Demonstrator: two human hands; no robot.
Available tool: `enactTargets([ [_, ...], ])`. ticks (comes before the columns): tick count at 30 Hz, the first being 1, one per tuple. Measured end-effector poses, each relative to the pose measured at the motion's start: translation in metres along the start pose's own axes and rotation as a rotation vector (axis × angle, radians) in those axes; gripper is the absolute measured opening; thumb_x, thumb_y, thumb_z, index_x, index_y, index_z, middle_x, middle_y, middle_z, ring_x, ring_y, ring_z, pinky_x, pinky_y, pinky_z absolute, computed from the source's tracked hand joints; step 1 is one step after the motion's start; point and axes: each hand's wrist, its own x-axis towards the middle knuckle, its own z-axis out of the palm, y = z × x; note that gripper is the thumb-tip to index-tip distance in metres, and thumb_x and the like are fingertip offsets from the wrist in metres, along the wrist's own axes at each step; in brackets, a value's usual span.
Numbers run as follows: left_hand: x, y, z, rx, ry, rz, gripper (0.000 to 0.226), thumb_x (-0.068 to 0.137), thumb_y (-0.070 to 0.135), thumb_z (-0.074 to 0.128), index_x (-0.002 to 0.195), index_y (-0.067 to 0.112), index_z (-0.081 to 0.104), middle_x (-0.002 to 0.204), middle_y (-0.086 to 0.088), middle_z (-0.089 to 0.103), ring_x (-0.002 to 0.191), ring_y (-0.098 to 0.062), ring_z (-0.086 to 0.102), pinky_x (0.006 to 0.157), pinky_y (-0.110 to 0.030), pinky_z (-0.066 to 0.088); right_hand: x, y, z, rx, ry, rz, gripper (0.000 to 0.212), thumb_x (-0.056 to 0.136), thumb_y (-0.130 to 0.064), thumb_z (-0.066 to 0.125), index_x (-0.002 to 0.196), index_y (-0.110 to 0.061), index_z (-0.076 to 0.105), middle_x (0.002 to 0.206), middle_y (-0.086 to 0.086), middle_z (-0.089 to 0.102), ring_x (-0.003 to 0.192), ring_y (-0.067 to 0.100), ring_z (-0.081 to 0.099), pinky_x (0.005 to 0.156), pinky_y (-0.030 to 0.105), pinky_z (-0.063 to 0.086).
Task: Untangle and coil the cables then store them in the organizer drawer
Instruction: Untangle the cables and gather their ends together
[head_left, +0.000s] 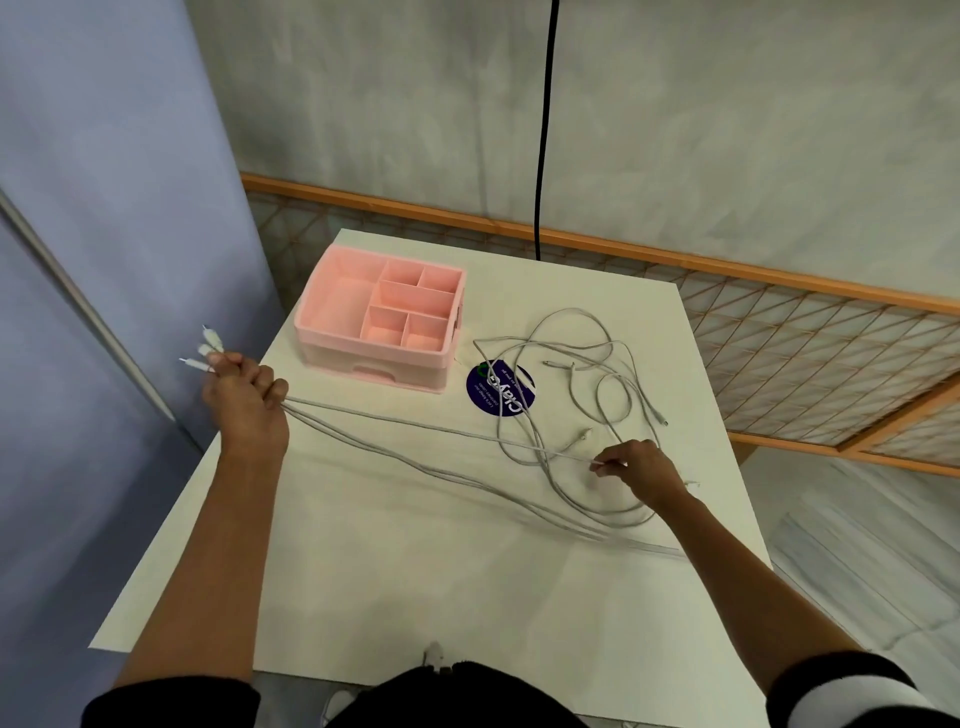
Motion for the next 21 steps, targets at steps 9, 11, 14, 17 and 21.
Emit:
enactTargets([
  [9, -0.012, -0.013, 0.013, 0.257, -0.144, 0.076, 0.031, 0.104, 0.029, 0.034, 0.075, 0.025, 0.043, 0.043, 0.015, 0.038, 0.038, 0.0, 0.029, 0.037, -0.011, 0.022, 0.007, -0.046, -0.037, 0.028, 0.116, -0.127, 0.012, 0.075, -0.022, 0.077, 0.086, -0.017, 0.078, 0.082, -0.001, 0.074, 0.071, 0.007, 0.06, 0.057, 0.008, 0.037],
  [11, -0.025, -0.025, 0.025, 0.42, -0.264, 0.077, 0.029, 0.105, 0.024, 0.034, 0.077, 0.025, 0.044, 0.047, 0.015, 0.042, 0.037, 0.002, 0.031, 0.037, -0.011, 0.023, 0.01, -0.065, -0.04, 0.016, 0.095, -0.16, 0.012, 0.077, -0.019, 0.076, 0.088, -0.016, 0.077, 0.081, 0.001, 0.074, 0.071, 0.011, 0.061, 0.056, 0.01, 0.037],
  [14, -0.048, -0.046, 0.043, 0.684, -0.459, 0.082, 0.026, 0.105, 0.026, 0.032, 0.082, 0.024, 0.046, 0.065, 0.007, 0.053, 0.046, 0.001, 0.039, 0.041, -0.012, 0.026, 0.015, -0.091, -0.041, 0.037, 0.079, -0.215, 0.014, 0.076, -0.02, 0.077, 0.089, -0.016, 0.078, 0.078, -0.001, 0.072, 0.071, 0.012, 0.06, 0.063, 0.025, 0.045],
  [17, -0.064, -0.066, 0.057, 0.837, -0.654, 0.046, 0.023, 0.105, 0.026, 0.027, 0.1, 0.014, 0.046, 0.091, 0.0, 0.069, 0.069, -0.003, 0.059, 0.039, -0.009, 0.028, 0.018, -0.113, -0.039, 0.06, 0.07, -0.297, 0.016, 0.077, -0.021, 0.076, 0.093, -0.017, 0.077, 0.076, -0.003, 0.068, 0.064, 0.005, 0.052, 0.062, 0.025, 0.037],
  [21, -0.079, -0.088, 0.06, 1.032, -0.761, -0.067, 0.024, 0.105, 0.028, 0.027, 0.093, 0.018, 0.045, 0.101, -0.003, 0.069, 0.085, -0.018, 0.059, 0.042, -0.016, 0.031, 0.018, -0.138, -0.039, 0.058, 0.081, -0.418, 0.02, 0.077, -0.023, 0.076, 0.097, -0.017, 0.077, 0.086, 0.002, 0.074, 0.07, 0.006, 0.053, 0.066, 0.026, 0.04],
])
